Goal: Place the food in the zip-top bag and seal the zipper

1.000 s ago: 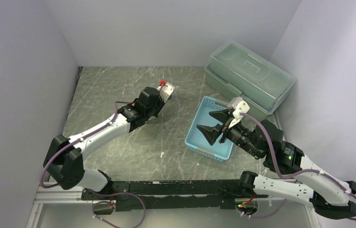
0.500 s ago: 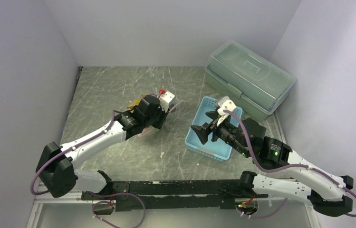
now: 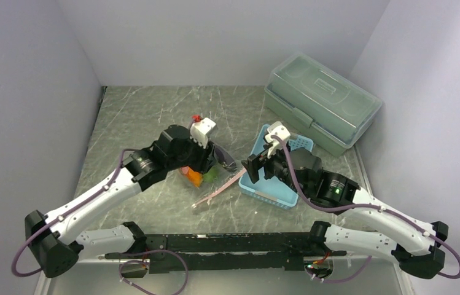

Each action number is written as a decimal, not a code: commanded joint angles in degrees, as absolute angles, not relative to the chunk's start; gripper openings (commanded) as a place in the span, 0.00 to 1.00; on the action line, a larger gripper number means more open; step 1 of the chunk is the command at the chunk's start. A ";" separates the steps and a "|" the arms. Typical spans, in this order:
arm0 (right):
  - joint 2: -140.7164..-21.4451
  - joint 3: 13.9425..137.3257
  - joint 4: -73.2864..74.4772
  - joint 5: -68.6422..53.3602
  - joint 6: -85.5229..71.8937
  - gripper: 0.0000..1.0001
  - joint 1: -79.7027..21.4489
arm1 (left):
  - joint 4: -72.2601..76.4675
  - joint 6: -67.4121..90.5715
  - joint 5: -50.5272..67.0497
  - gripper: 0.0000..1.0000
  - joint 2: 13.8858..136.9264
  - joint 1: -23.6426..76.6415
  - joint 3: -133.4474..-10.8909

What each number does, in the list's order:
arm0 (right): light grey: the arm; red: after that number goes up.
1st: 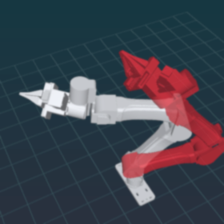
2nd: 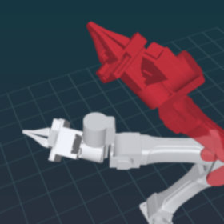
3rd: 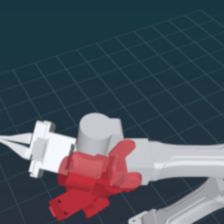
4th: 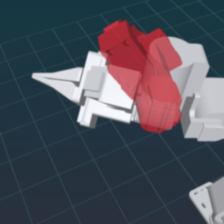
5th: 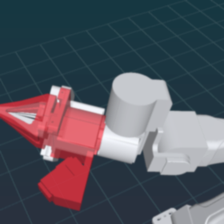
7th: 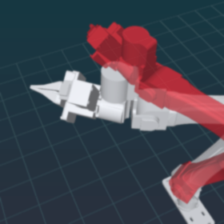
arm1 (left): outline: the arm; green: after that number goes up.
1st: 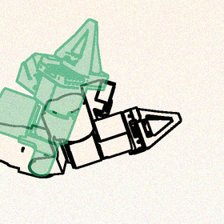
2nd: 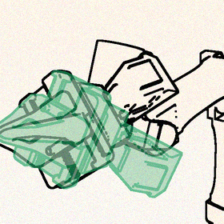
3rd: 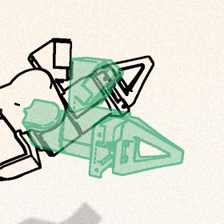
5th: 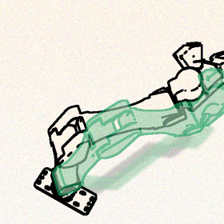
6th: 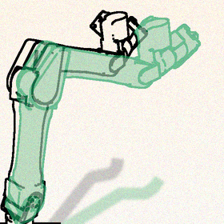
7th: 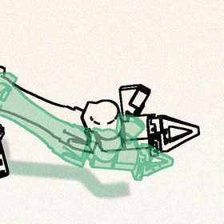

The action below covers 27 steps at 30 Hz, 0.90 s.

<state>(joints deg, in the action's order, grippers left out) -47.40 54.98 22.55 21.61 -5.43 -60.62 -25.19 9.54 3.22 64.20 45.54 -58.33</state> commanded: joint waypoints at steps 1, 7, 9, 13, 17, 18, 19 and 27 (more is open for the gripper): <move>-48.62 54.63 19.95 21.84 -7.80 0.87 -58.06 | -28.93 10.57 3.52 0.53 60.86 45.79 -63.25; -49.85 53.72 20.24 17.11 -9.58 0.93 -52.89 | -36.02 9.97 0.12 1.00 60.77 45.79 -67.40; -50.26 53.51 20.70 15.19 -10.42 0.94 -50.36 | -38.29 10.33 -3.64 1.00 60.82 45.79 -68.59; -49.90 51.97 20.37 12.31 -11.40 0.96 -46.20 | -41.36 10.62 -9.40 1.00 60.16 45.70 -69.64; -49.43 51.03 19.91 10.13 -13.00 0.99 -42.46 | -43.53 11.04 -14.09 1.00 59.39 45.28 -70.54; -49.52 50.91 20.18 9.70 -13.46 0.99 -41.44 | -43.93 10.81 -14.85 1.00 59.10 44.91 -70.65; -49.66 50.77 20.47 9.36 -13.91 1.00 -40.29 | -44.14 10.70 -14.94 1.00 58.80 44.36 -70.54; -47.63 48.05 20.84 2.17 -18.68 1.00 -26.26 | -43.47 12.31 -3.05 1.00 57.83 28.46 -67.41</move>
<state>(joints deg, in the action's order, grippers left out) -50.17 49.82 22.37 7.11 -15.00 -31.75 -44.56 10.31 -8.60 59.70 34.59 -67.88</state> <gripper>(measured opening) 0.993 0.996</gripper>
